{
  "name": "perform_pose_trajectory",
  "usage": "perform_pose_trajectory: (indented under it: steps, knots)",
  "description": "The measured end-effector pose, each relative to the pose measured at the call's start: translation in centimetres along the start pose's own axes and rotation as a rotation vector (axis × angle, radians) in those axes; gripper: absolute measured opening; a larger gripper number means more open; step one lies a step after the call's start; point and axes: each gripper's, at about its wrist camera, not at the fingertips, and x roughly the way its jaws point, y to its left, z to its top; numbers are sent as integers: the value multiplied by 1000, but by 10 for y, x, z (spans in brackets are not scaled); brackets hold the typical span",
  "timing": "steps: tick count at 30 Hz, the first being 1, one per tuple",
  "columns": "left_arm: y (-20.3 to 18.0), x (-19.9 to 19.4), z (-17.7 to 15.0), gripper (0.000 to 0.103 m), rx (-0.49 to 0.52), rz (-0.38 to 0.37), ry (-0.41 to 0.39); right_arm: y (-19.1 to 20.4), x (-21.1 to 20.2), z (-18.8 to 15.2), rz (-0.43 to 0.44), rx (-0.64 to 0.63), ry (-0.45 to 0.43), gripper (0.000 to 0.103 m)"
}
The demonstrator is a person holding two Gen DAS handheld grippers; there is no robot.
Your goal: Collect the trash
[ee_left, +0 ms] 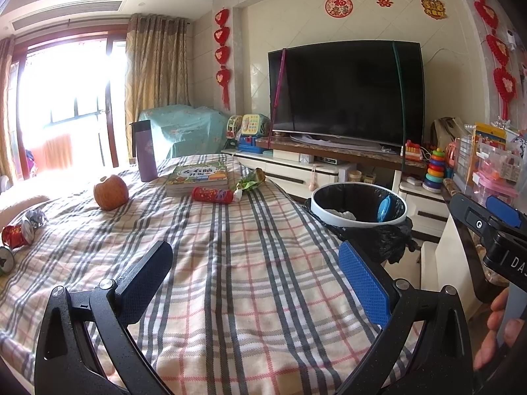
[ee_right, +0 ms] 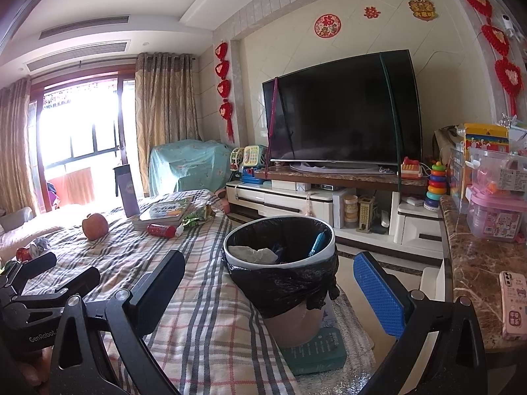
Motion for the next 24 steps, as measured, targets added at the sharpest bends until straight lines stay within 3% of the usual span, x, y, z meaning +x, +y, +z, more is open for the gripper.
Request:
perform_pose_trajectory:
  steps: [24]
  knots:
    - [2,7,-4,103,-2,-18,23,2,0,0,23,12,1,103]
